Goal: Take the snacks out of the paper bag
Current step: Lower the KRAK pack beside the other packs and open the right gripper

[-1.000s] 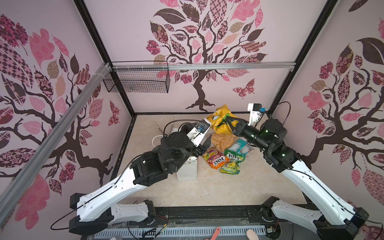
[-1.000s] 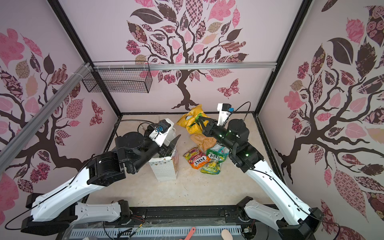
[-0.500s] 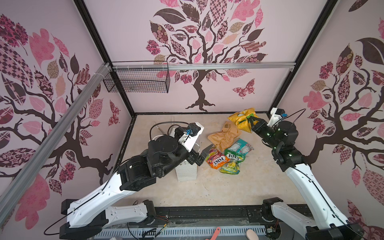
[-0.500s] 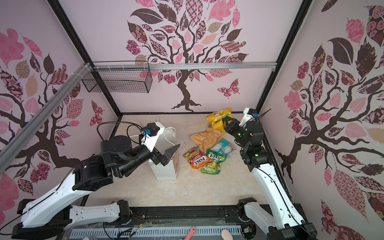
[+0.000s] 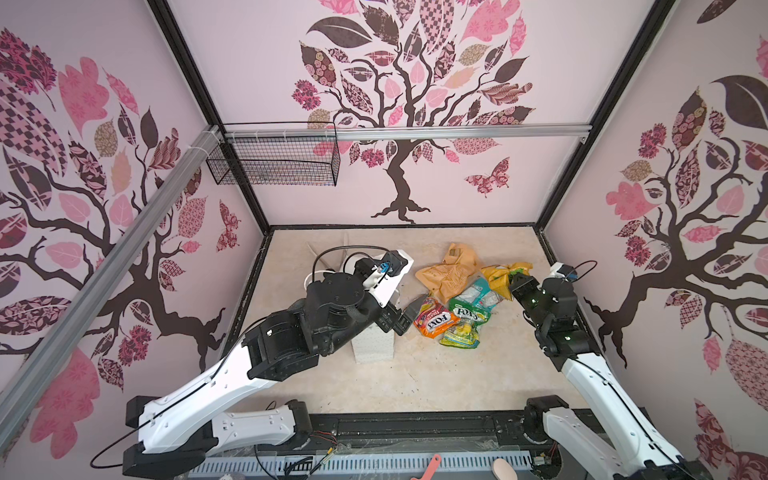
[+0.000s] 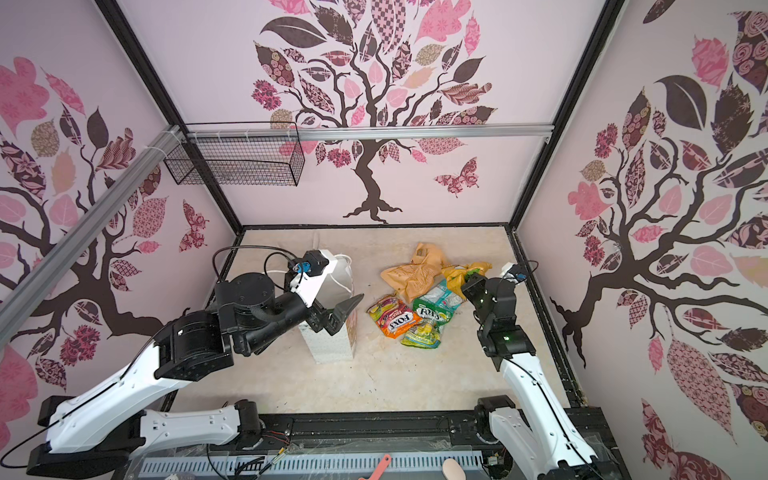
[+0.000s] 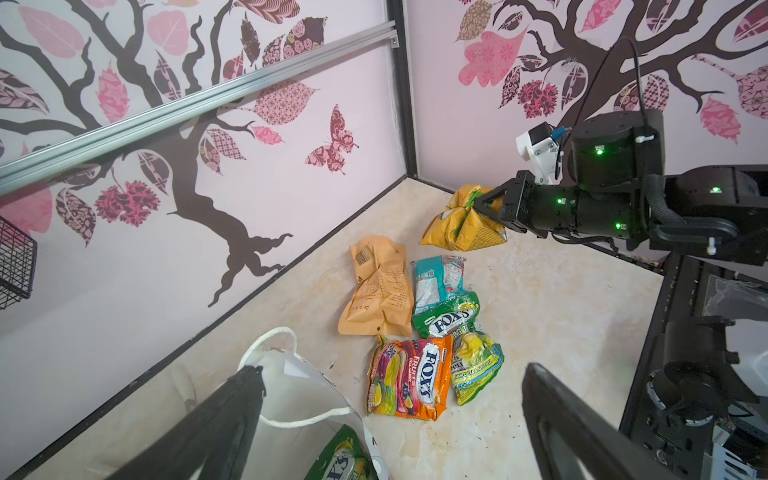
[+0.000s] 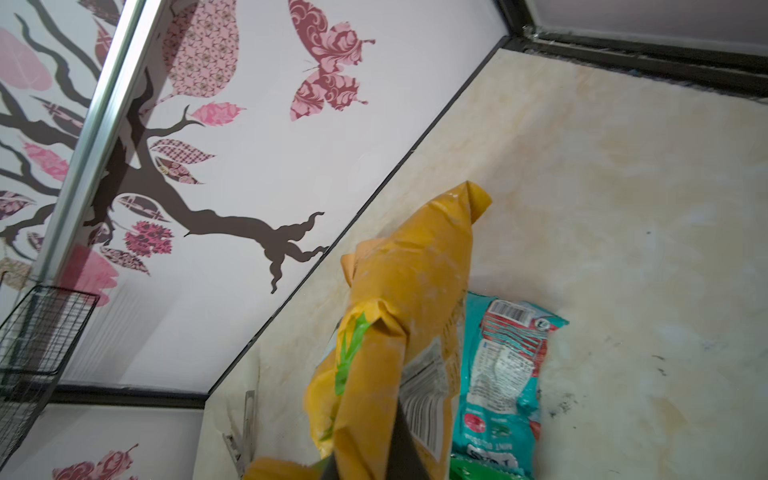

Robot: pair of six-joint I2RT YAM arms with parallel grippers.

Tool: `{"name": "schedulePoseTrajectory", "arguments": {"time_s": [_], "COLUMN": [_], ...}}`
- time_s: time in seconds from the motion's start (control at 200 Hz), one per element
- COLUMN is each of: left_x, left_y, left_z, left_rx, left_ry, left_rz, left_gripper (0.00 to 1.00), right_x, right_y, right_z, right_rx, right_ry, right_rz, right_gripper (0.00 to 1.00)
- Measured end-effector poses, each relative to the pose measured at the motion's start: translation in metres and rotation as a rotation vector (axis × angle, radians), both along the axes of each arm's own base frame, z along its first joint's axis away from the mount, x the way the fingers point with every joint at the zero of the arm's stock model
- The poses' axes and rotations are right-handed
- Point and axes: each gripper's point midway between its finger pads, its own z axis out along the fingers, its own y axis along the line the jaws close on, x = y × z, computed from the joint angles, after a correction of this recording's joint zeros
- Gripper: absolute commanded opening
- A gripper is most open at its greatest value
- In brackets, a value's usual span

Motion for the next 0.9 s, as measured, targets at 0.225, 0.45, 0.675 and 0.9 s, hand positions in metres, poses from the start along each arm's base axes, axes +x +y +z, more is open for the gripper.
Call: {"name": "schedulePoseTrajectory", "arguments": {"time_s": [0.225,0.45,0.675,0.9], "left_x": [0.000,0.001,0.001,0.003], "left_y": [0.000,-0.001,-0.002,-0.006], "left_z": [-0.003,-0.007,-0.007,-0.010], "left_rx": [0.010,0.019,0.018,0.029], "left_ry": [-0.002,0.000,0.000,0.004], "left_rz": [0.000,0.000,0.001,0.001], "left_gripper": [0.98,0.98,0.99,0.99], "right_x": [-0.029,-0.041,-0.045,-0.040], "right_y": [-0.037,-0.042,-0.028,-0.010], "right_z": [-0.024,-0.072,-0.121,-0.140], "right_rx": [0.012,0.028,0.063,0.102], "right_ry": [0.016,0.110,0.229,0.259], "right_rz": [-0.224,-0.260,-0.195,-0.100], "right_gripper": [0.05,0.05,0.04,0.04]}}
